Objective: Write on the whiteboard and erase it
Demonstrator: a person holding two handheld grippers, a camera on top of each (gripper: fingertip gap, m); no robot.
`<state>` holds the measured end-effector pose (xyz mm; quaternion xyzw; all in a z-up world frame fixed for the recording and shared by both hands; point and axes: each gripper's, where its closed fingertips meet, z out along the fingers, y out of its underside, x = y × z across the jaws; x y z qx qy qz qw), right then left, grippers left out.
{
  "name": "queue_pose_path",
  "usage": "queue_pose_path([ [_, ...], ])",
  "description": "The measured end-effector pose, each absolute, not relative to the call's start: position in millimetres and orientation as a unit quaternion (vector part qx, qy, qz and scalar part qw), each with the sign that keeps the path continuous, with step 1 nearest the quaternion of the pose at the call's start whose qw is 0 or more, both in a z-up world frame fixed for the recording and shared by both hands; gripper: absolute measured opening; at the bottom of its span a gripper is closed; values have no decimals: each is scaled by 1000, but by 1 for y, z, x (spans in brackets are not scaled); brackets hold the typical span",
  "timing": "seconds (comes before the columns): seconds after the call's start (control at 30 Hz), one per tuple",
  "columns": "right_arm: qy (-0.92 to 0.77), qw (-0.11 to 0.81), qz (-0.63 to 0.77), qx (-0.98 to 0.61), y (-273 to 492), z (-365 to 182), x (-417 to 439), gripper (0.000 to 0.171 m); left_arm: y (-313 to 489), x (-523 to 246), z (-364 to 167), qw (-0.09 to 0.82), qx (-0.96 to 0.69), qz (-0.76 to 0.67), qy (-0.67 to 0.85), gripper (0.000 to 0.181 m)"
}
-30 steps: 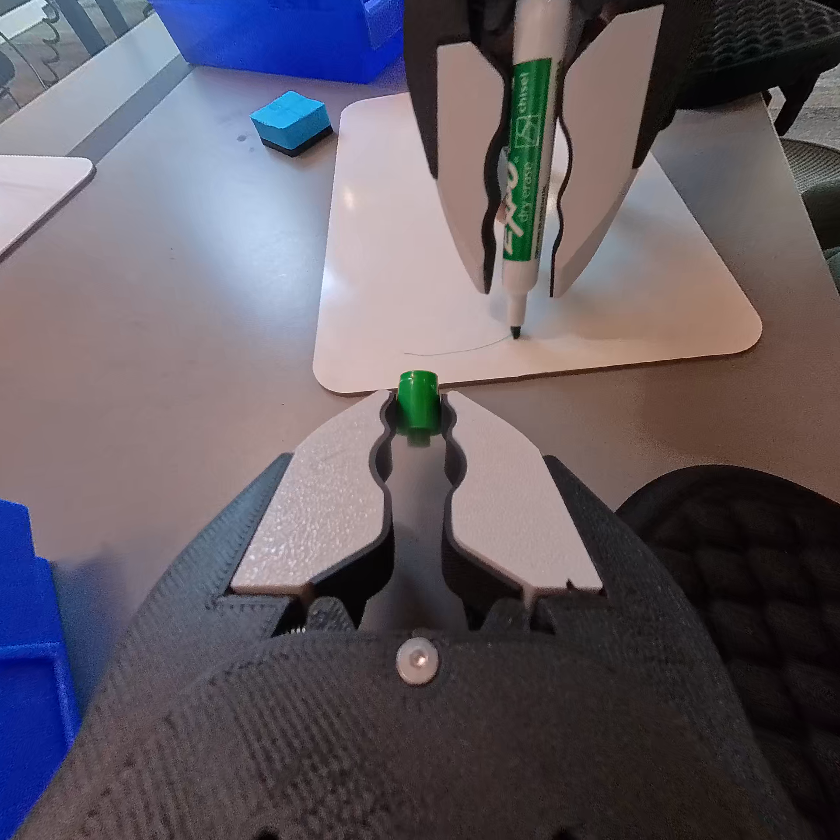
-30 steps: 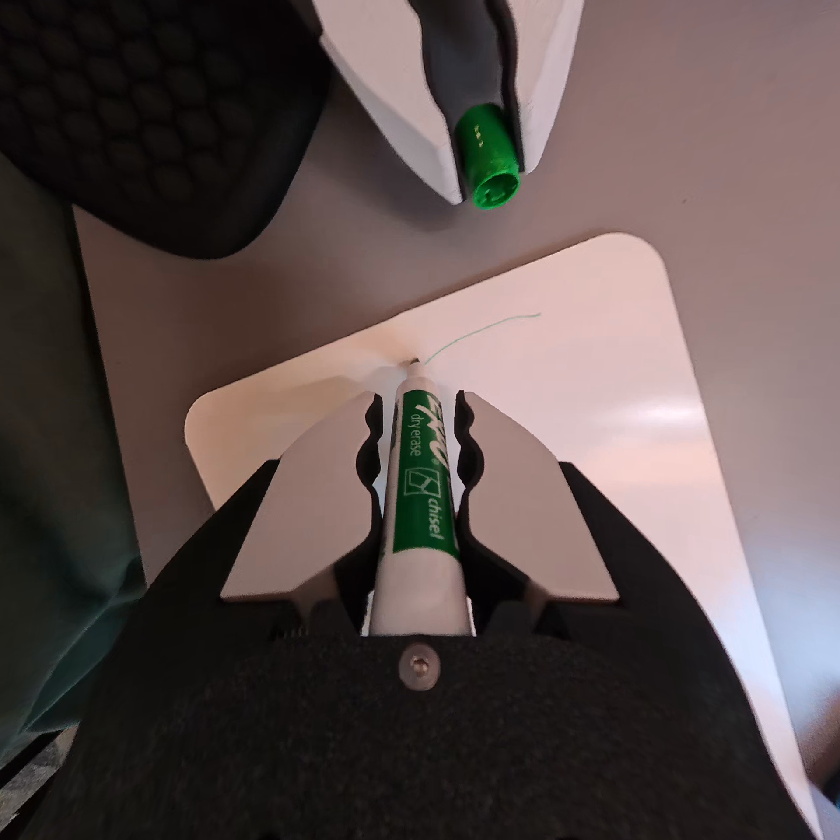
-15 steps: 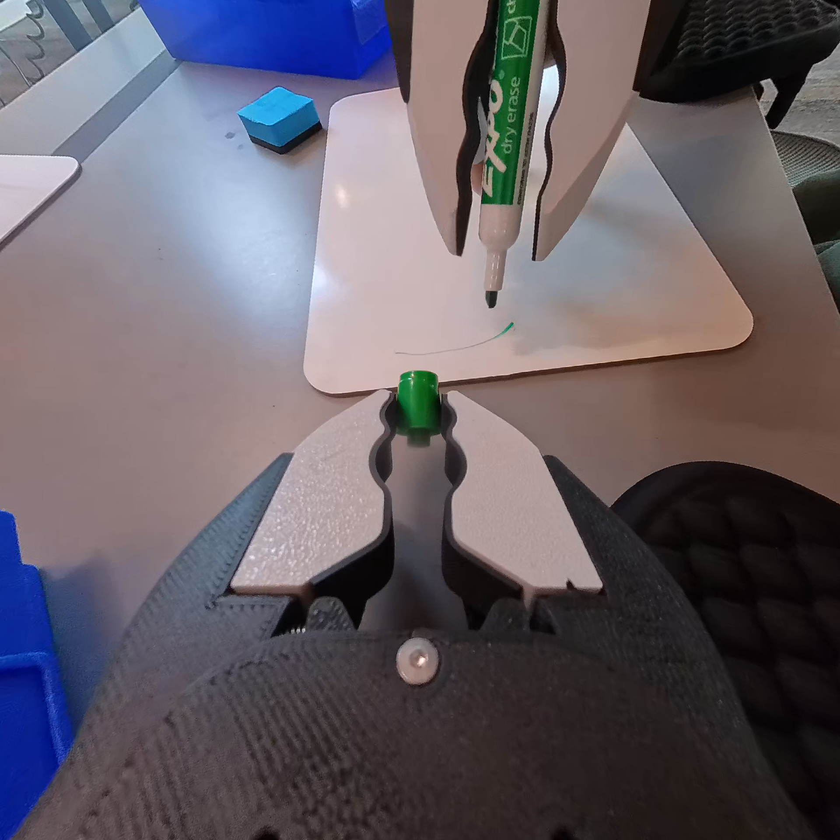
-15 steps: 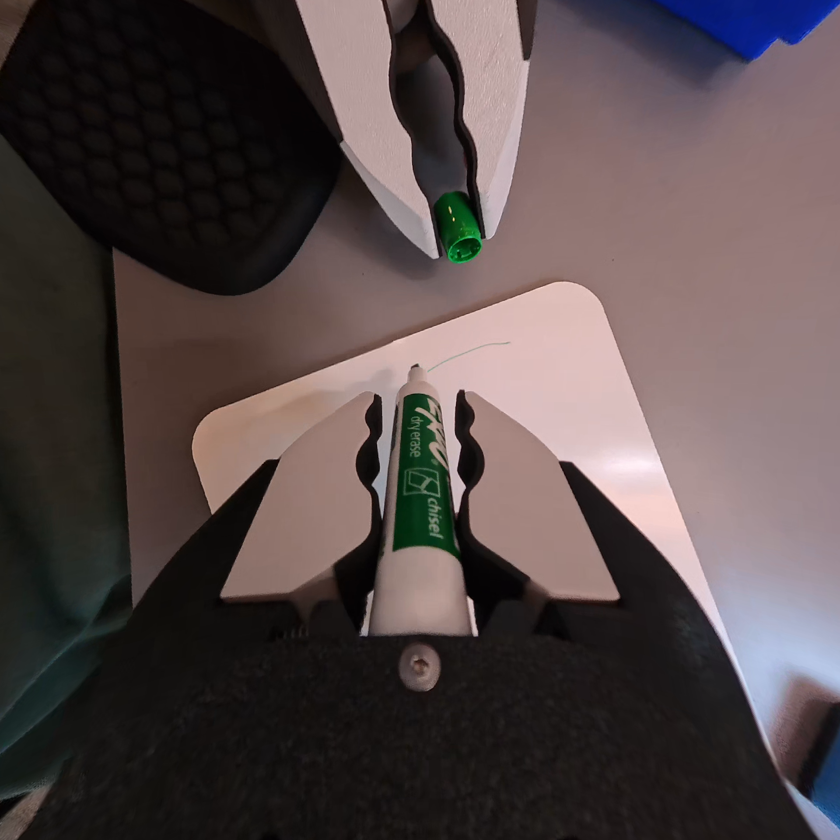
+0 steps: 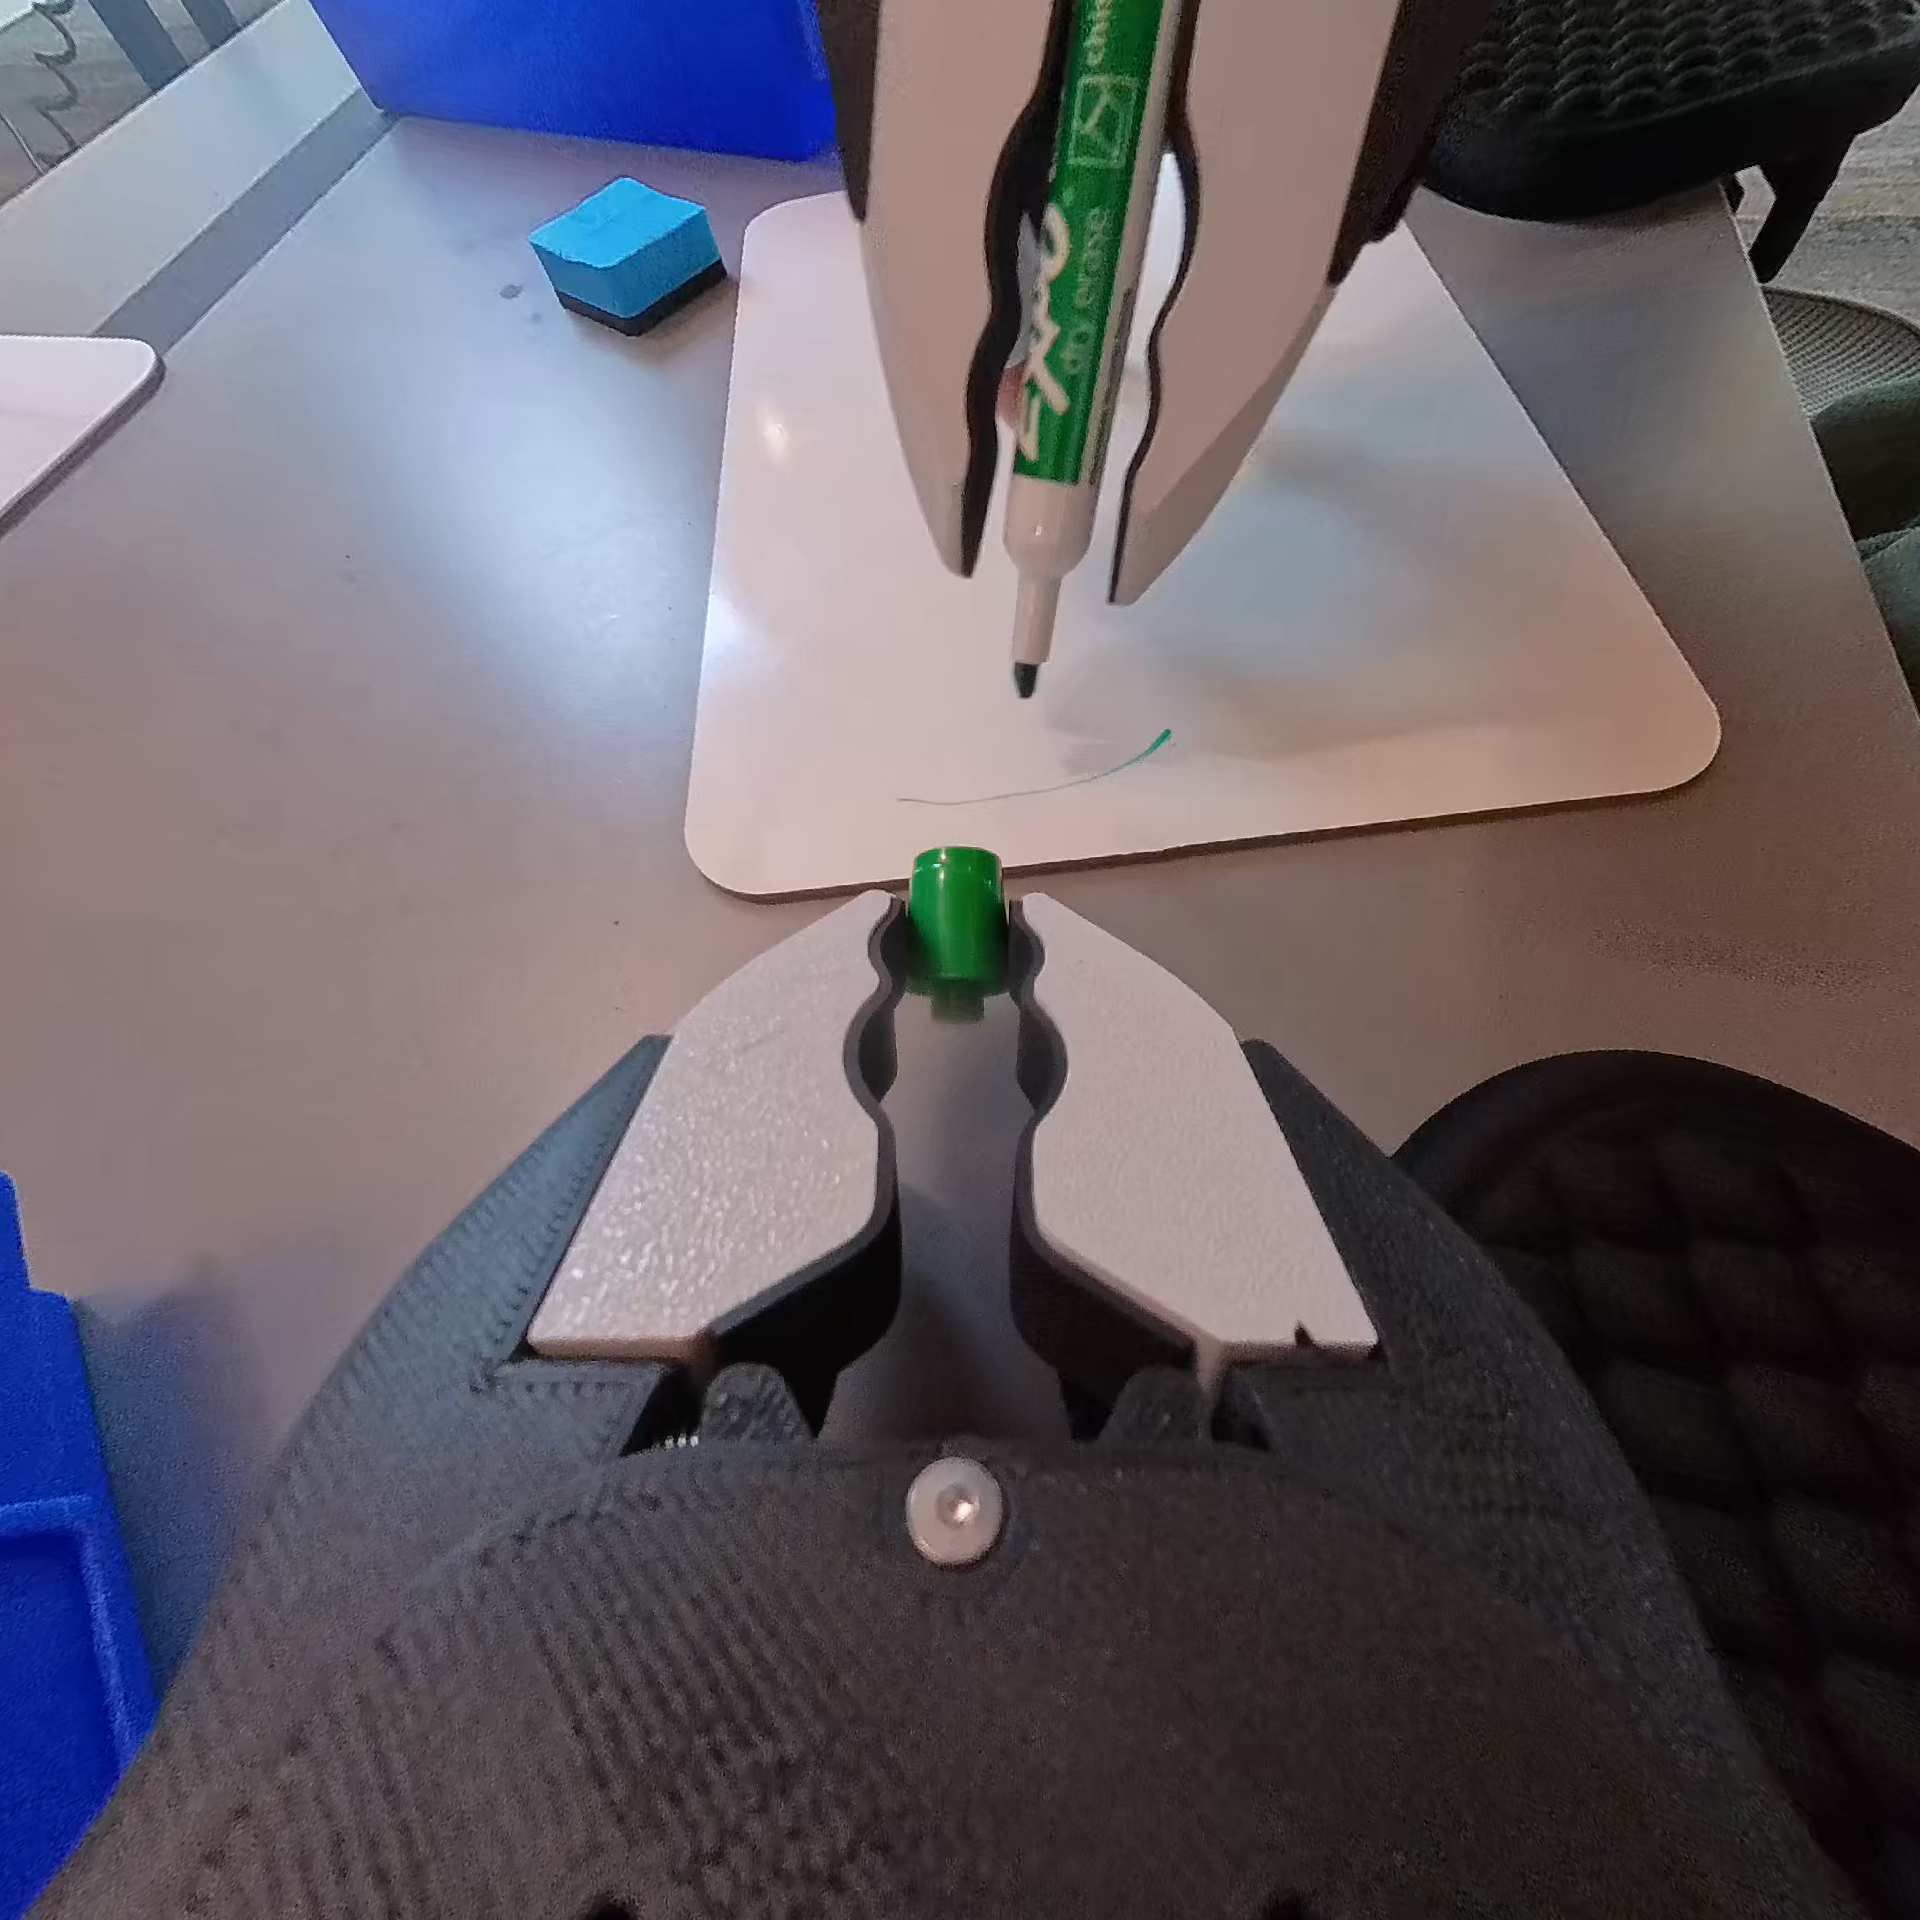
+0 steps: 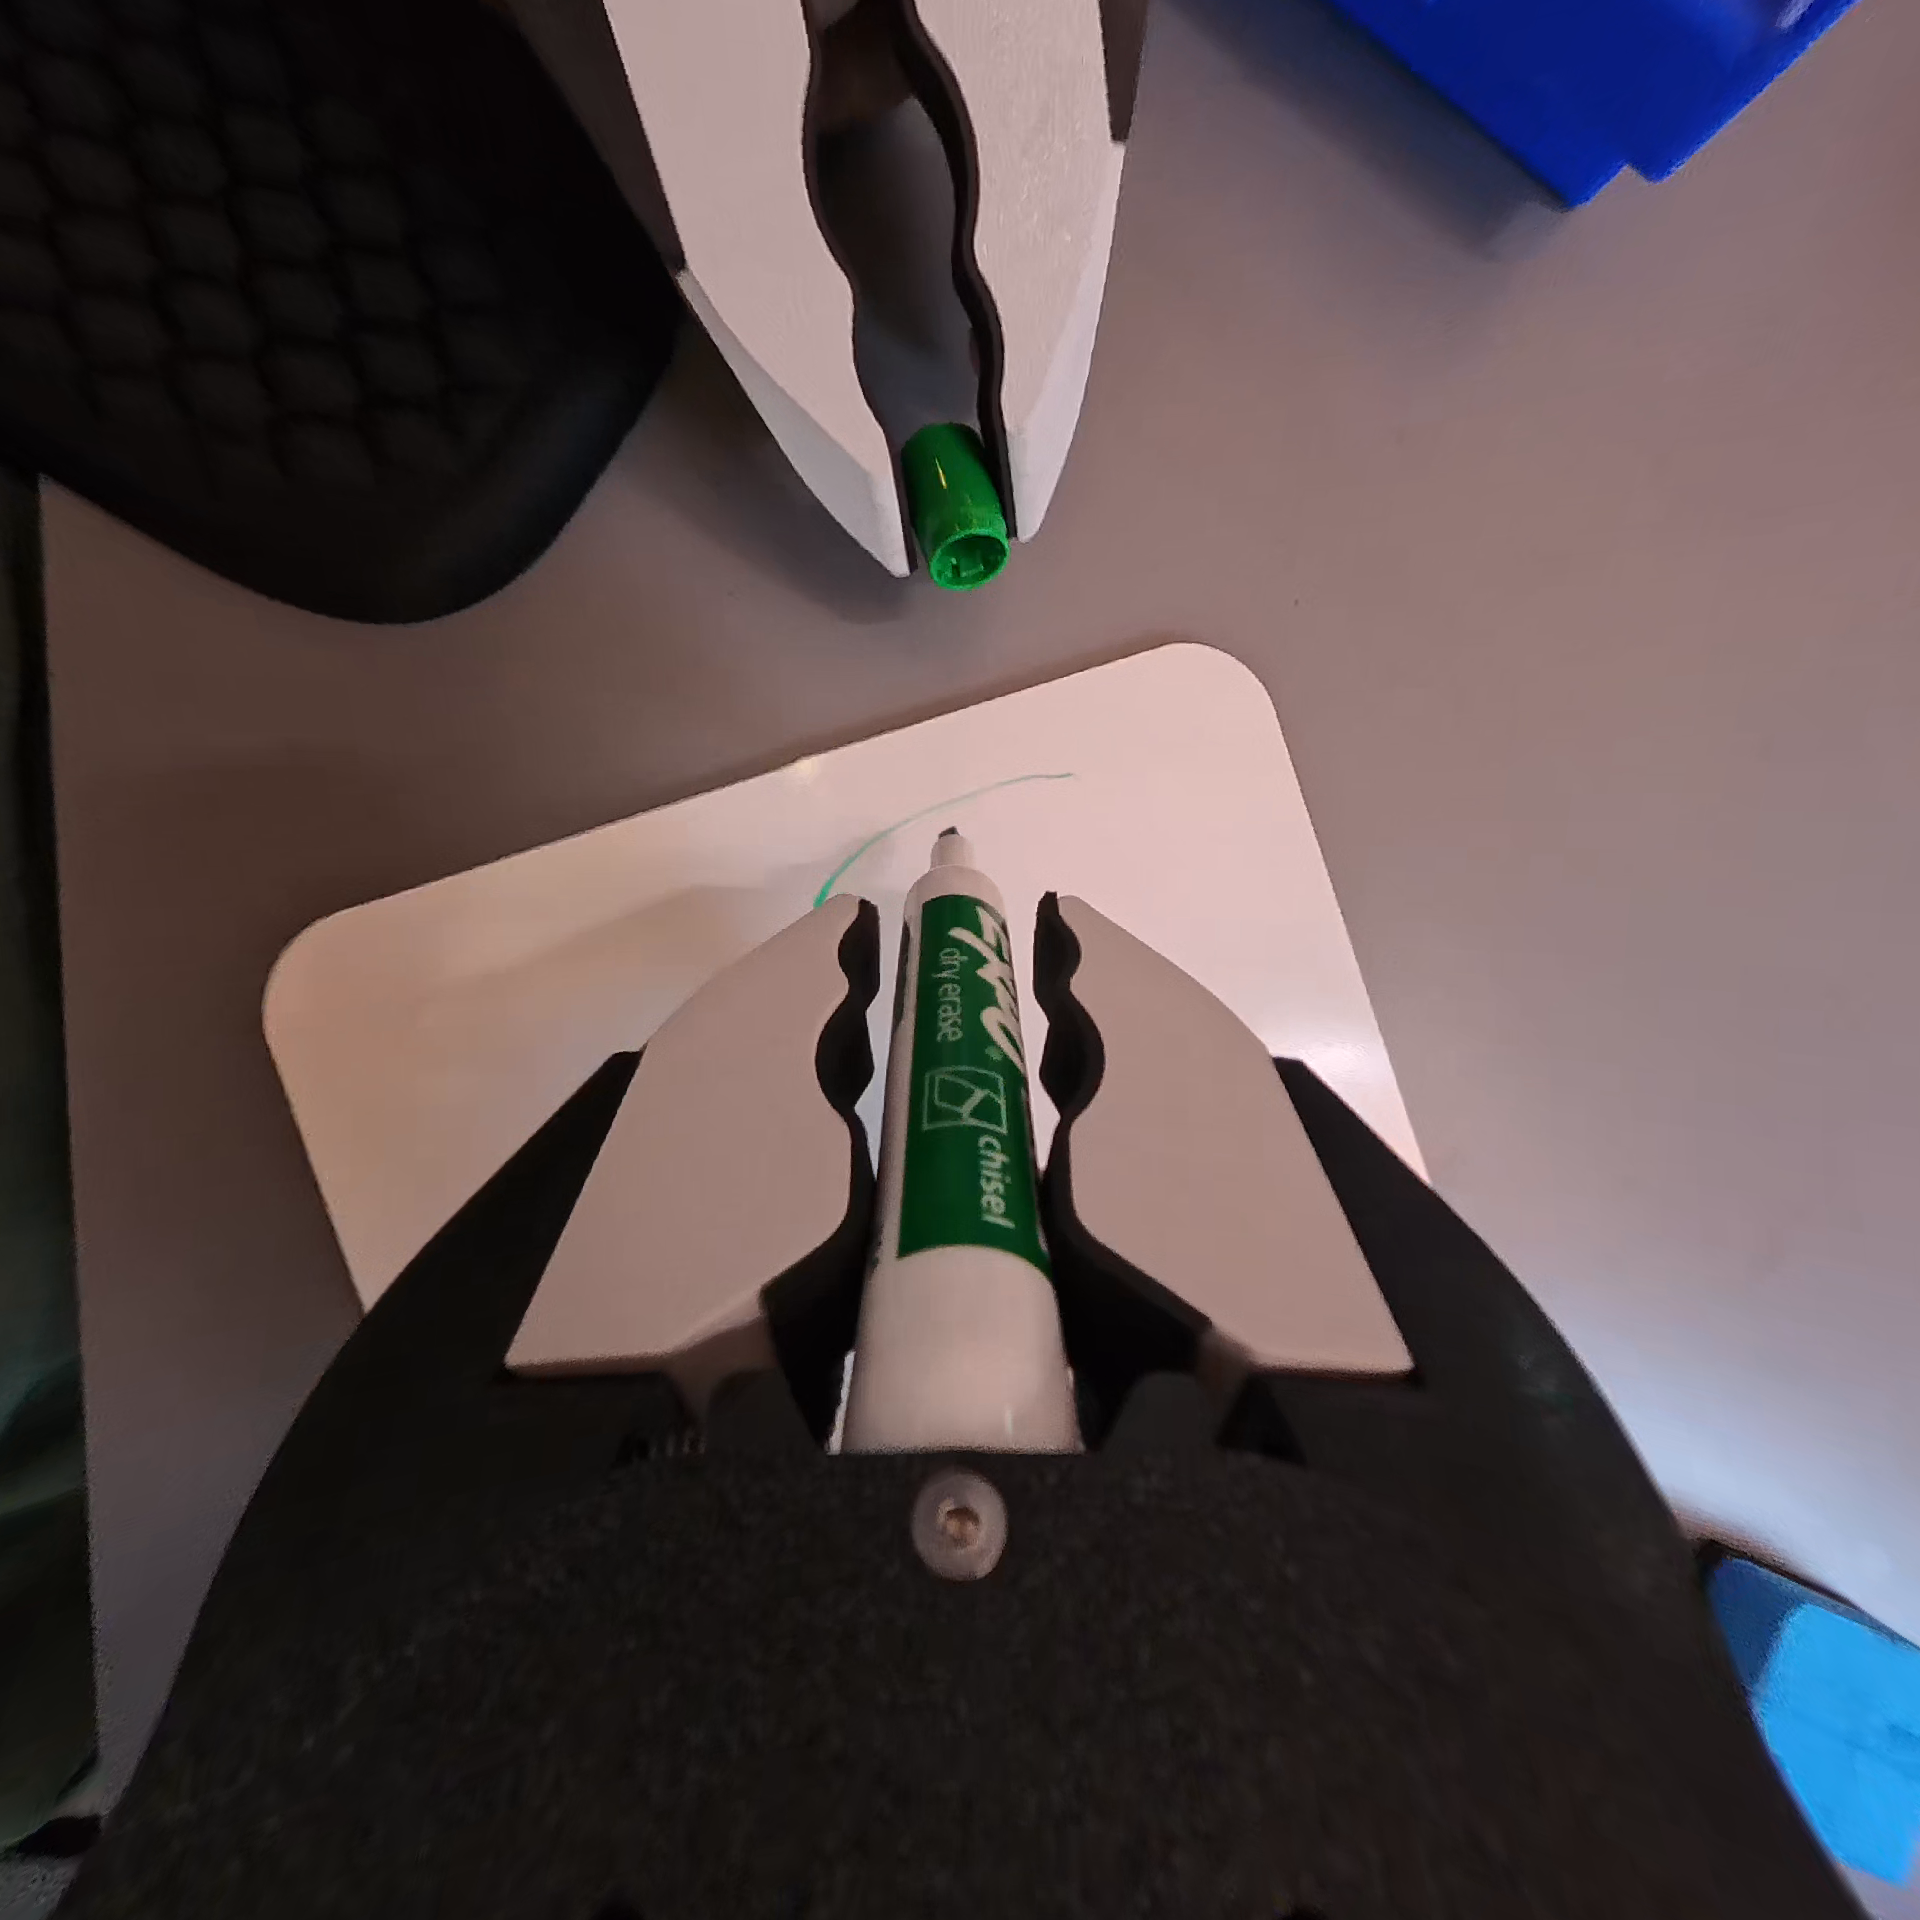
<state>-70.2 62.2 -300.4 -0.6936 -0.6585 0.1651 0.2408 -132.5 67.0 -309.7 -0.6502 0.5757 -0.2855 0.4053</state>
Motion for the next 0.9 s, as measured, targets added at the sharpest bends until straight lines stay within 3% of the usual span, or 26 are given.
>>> queue_pose_path([
  [0.37,-754,197,76,-622,90,-314,-91,31,66,-133,-311,403,-649,-280,582,19],
  [0.9,-673,161,167,-702,93,-319,-92,31,65,-135,-313,399,-650,-276,585,19],
])
